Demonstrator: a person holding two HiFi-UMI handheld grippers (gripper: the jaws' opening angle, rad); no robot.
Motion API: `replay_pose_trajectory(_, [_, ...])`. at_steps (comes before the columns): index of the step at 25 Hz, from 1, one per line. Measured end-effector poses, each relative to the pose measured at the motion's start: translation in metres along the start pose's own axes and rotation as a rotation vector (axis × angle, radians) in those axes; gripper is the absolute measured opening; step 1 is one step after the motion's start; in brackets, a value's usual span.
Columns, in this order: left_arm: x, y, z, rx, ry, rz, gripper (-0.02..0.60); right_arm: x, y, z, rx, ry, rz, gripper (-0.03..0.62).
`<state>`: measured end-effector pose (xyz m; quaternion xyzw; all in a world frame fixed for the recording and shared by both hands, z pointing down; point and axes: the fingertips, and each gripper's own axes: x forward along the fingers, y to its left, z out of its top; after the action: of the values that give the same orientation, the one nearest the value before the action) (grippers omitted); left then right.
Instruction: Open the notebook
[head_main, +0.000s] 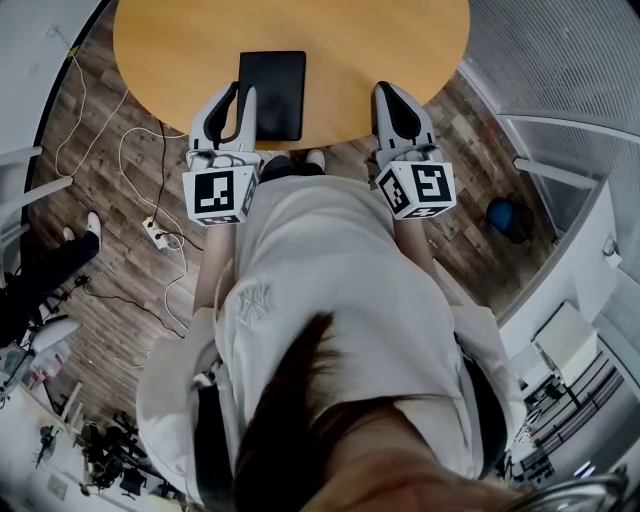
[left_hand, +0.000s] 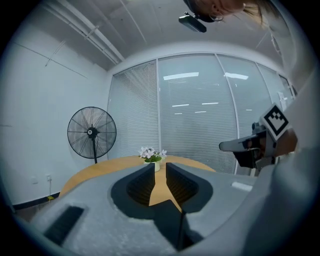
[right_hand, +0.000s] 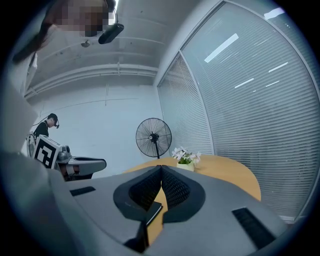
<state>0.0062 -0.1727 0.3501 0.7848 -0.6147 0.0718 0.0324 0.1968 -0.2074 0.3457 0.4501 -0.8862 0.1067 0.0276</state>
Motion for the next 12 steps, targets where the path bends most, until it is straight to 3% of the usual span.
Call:
replay_pose_trajectory(5, [-0.001,-0.007,-0.024,0.064,0.079,-0.029,0.083,-0.001,0.006,-0.004,-0.007,0.009,0.01,0.003])
replay_pose_trajectory(12, [-0.003,-0.028,-0.063,0.089,0.18,-0.088,0.083,-0.007,0.013,-0.02,0.0,0.042,0.029,0.003])
